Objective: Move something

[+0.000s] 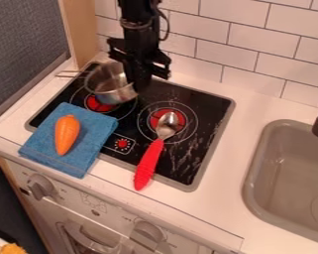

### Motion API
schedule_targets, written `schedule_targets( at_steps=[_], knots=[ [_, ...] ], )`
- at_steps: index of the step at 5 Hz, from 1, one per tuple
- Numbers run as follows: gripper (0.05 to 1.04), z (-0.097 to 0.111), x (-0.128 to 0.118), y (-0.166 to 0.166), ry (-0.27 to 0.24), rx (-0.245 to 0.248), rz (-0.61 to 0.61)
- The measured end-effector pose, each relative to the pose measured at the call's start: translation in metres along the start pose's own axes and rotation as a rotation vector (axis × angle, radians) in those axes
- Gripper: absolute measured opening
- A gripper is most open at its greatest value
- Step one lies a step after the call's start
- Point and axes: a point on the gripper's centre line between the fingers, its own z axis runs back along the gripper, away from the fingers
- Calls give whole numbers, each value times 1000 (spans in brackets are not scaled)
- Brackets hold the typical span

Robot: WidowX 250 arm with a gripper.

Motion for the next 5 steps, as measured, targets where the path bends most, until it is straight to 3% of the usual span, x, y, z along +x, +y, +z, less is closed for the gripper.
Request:
schedule_targets(
  at_steps=[3,4,5],
  knots=[
    [107,-18,-3,18,60,42,-3],
    [277,-19,-5,14,75,29,-18],
    [566,-2,-1,4,20,11,-60]
  ],
)
